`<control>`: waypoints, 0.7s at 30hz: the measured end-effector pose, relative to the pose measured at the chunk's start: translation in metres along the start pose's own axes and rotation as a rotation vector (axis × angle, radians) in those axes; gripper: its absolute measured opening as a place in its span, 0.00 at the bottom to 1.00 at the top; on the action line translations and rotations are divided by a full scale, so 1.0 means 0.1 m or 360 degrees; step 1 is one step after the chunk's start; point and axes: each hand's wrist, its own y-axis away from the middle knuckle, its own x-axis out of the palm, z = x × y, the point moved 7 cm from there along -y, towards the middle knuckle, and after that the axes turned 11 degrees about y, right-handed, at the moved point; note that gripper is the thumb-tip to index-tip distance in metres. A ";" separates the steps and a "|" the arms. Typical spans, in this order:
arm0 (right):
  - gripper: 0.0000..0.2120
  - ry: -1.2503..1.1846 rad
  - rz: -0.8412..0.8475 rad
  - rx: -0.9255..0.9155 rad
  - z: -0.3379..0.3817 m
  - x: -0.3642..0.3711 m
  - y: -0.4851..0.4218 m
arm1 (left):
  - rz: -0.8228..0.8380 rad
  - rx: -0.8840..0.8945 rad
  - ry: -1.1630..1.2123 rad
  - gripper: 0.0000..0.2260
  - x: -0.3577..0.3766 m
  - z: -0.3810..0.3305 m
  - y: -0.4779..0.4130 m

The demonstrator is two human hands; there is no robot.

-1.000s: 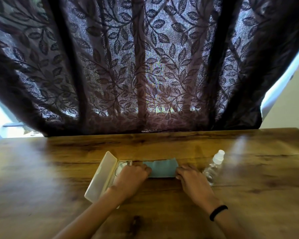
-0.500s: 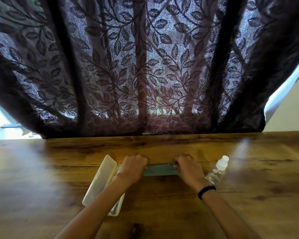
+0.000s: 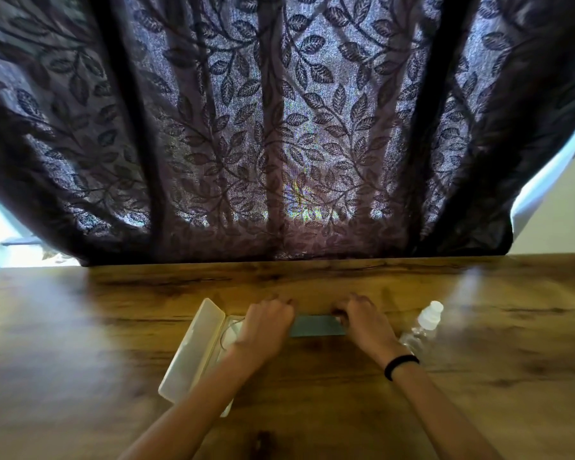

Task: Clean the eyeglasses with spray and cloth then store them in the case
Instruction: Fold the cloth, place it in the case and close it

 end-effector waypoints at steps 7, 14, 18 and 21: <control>0.07 0.0064 0.0018 0.0016 0.04 -0.02 0.03 | 0.0211 0.0062 0.0081 0.17 0.26 -0.24 0.16; 0.04 -0.0258 0.0144 0.0129 -0.03 0.02 -0.02 | 0.0248 0.0046 0.0089 0.21 0.31 -0.22 0.23; 0.07 -0.0807 0.0219 0.0245 -0.01 0.01 -0.04 | 0.0201 0.0053 0.0187 0.20 0.30 -0.20 0.27; 0.05 -0.0987 0.0196 0.0302 0.06 -0.01 -0.05 | 0.0055 -0.0034 0.0308 0.17 0.18 -0.10 0.29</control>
